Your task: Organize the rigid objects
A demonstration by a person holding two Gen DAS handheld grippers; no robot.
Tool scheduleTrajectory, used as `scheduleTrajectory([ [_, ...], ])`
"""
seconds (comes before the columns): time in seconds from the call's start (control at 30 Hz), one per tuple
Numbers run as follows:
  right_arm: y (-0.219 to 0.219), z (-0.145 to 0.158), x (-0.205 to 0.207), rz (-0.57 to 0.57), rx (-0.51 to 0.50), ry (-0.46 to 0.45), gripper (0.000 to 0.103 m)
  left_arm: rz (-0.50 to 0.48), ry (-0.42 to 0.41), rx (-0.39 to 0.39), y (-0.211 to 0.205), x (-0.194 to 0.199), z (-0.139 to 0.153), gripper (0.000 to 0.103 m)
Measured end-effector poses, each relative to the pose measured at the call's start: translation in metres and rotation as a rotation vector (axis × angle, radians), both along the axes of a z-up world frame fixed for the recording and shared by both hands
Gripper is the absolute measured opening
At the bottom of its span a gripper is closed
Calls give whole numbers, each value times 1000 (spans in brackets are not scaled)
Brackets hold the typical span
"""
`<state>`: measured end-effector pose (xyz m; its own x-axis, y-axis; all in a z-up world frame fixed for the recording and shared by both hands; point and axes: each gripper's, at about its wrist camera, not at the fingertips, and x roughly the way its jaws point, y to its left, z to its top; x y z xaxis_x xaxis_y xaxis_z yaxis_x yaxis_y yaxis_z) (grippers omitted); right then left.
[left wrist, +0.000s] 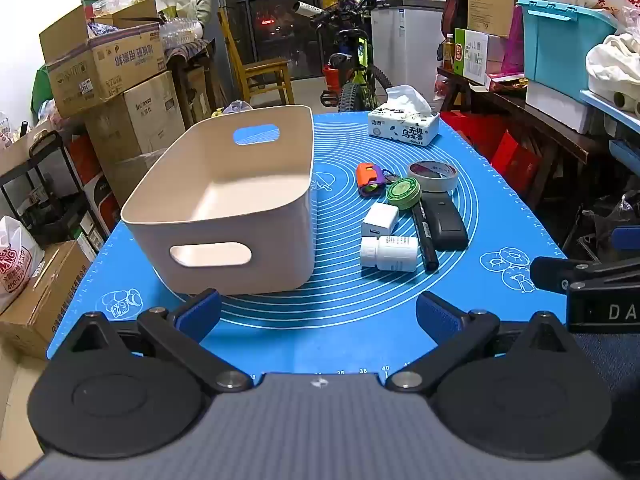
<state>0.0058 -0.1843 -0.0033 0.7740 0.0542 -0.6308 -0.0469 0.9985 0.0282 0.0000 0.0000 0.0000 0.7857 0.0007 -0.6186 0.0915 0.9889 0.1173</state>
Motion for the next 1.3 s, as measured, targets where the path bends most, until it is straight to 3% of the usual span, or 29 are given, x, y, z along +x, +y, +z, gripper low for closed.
scheduleTrajectory([
  [1.3, 0, -2, 2, 1, 5, 4, 100, 3, 1, -3, 0, -1, 2, 102],
])
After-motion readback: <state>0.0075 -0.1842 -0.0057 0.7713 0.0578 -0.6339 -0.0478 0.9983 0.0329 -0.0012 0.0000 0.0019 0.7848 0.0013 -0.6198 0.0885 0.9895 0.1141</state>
